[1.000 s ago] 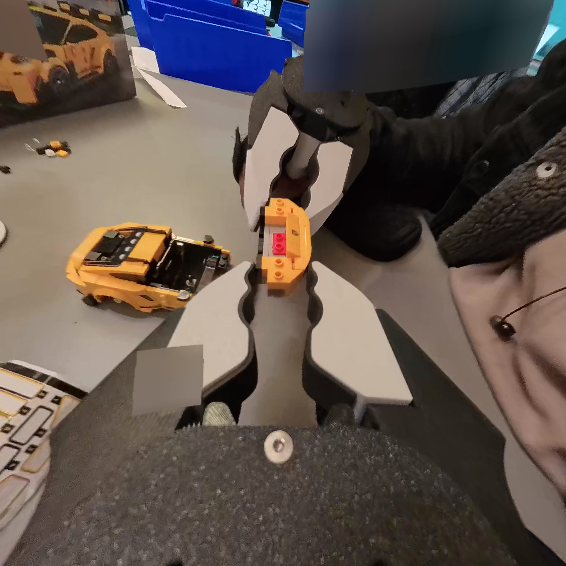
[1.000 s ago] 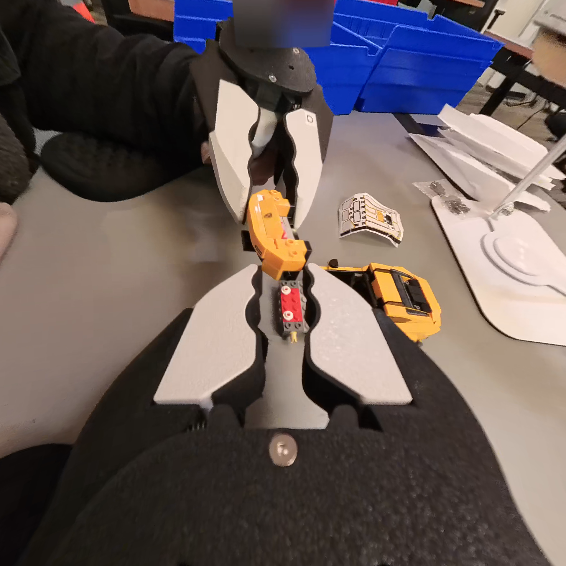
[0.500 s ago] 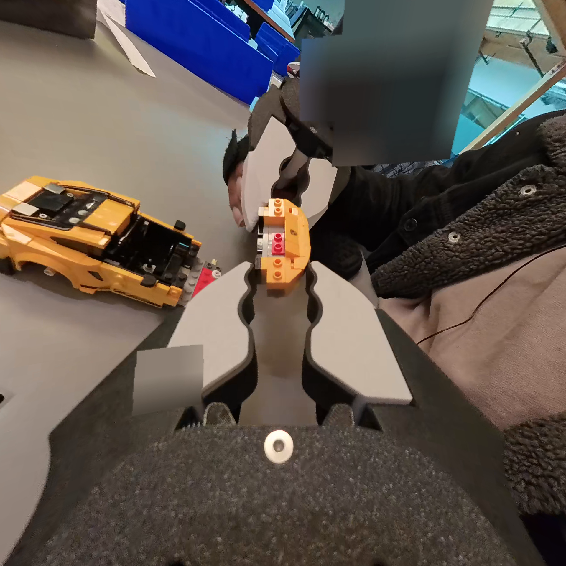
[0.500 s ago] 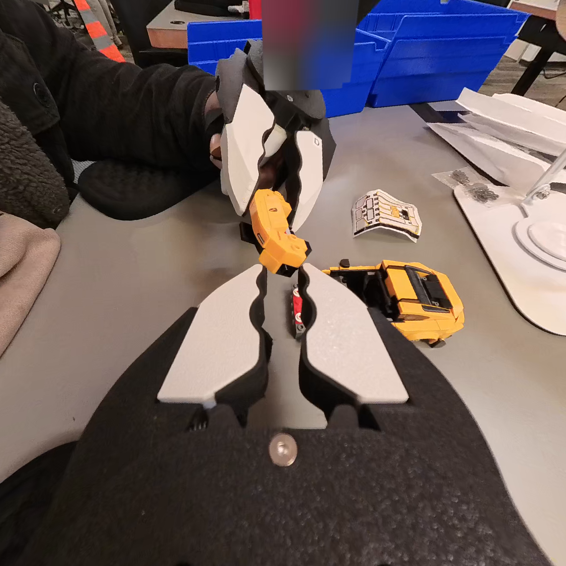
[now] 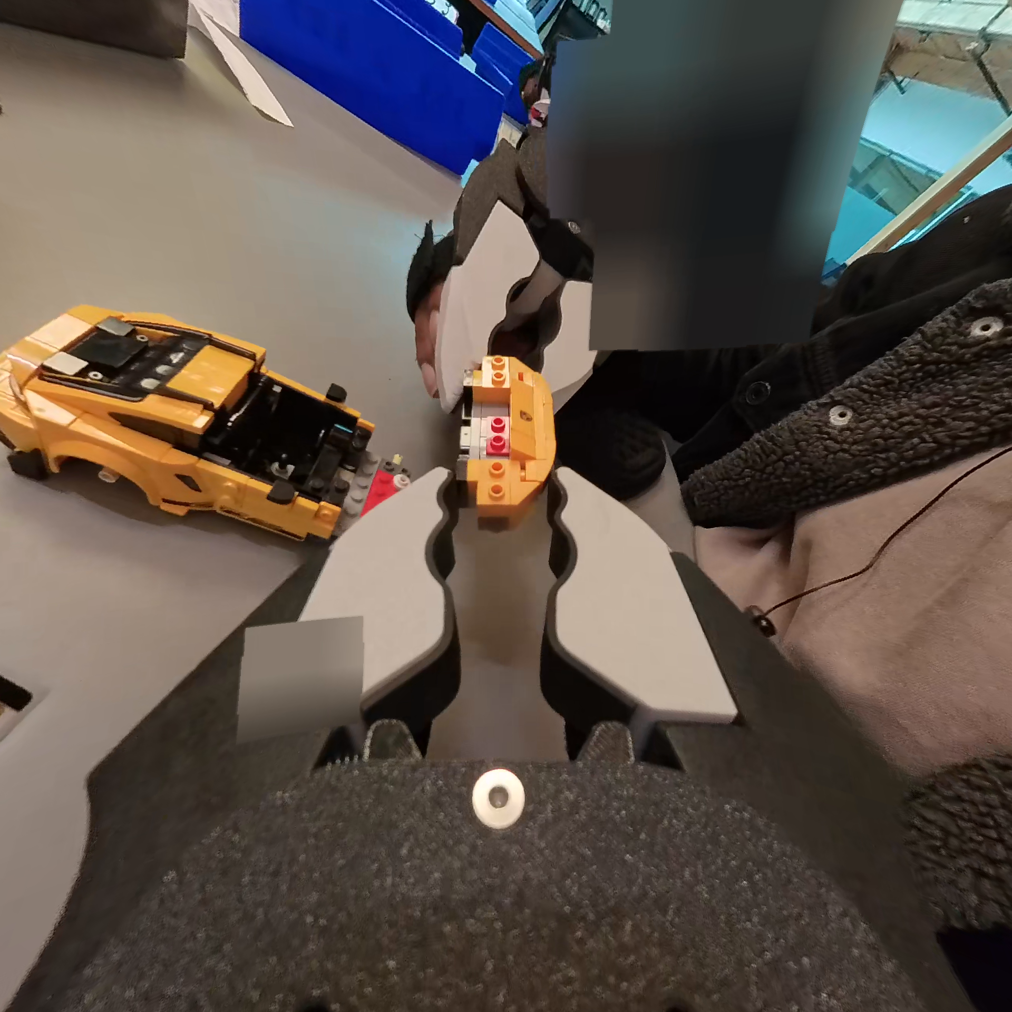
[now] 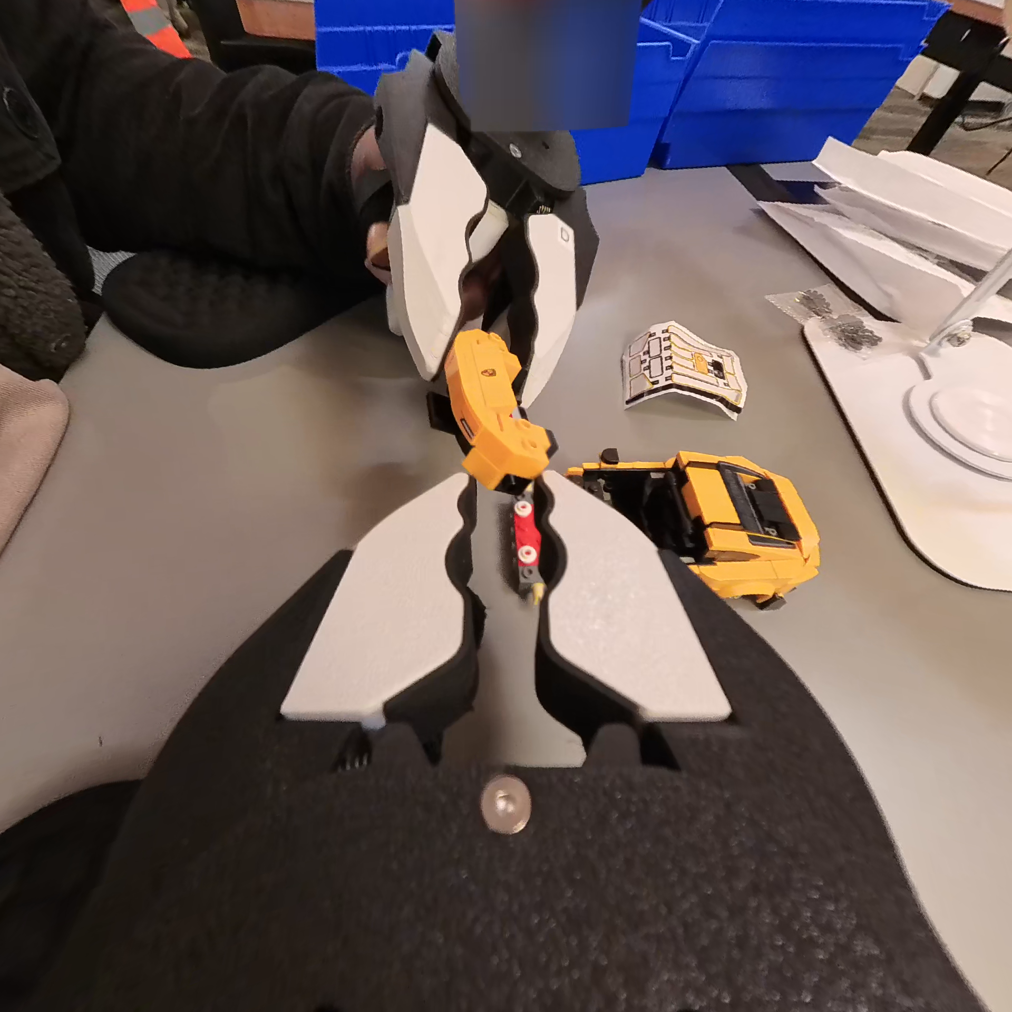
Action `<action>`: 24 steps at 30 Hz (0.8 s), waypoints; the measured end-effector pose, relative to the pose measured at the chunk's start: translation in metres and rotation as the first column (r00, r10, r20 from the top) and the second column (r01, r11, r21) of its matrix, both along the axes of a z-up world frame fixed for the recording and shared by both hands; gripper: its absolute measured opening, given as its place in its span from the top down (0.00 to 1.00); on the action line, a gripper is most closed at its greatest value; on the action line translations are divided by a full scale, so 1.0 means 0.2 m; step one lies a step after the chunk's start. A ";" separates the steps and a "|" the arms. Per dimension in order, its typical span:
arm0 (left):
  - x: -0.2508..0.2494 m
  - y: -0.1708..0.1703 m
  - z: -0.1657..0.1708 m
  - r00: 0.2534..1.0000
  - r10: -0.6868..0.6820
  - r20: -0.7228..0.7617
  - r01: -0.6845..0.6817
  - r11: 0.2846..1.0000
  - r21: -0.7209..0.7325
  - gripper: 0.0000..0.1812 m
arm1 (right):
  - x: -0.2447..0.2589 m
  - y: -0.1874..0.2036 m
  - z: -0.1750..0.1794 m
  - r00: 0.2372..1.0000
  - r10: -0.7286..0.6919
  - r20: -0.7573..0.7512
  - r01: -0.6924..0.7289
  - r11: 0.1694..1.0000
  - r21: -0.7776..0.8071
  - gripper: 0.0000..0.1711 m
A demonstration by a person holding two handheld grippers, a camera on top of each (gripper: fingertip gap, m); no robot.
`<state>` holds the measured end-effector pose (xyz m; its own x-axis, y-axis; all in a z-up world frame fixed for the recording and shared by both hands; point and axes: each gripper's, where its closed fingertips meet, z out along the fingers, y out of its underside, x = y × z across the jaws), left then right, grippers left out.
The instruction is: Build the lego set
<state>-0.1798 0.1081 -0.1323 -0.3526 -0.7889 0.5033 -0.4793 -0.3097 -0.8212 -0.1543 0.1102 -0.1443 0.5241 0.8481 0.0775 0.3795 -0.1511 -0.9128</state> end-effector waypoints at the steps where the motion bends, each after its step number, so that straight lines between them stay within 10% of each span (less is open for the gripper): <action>1: 0.00 0.01 -0.01 1.000 0.006 0.000 -0.006 1.000 0.029 0.83 | 0.01 0.00 -0.01 1.000 -0.006 0.013 0.006 1.000 0.004 0.88; 10: 0.00 0.02 -0.17 0.999 -0.034 -0.001 0.032 0.901 0.433 0.83 | 0.02 -0.03 -0.09 0.993 0.032 0.109 -0.028 0.999 -0.037 0.83; 24: 0.01 -0.05 -0.14 0.968 -0.192 0.163 -0.037 0.531 0.847 0.83 | -0.05 -0.11 -0.16 0.965 0.095 0.245 -0.104 0.994 0.022 0.81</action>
<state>-0.1774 0.0981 -0.1609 -0.4376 -0.7662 -0.4706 -0.2477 0.6058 -0.7561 -0.1646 0.0892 -0.1754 0.3990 0.8897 0.2219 0.6019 -0.0716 -0.7953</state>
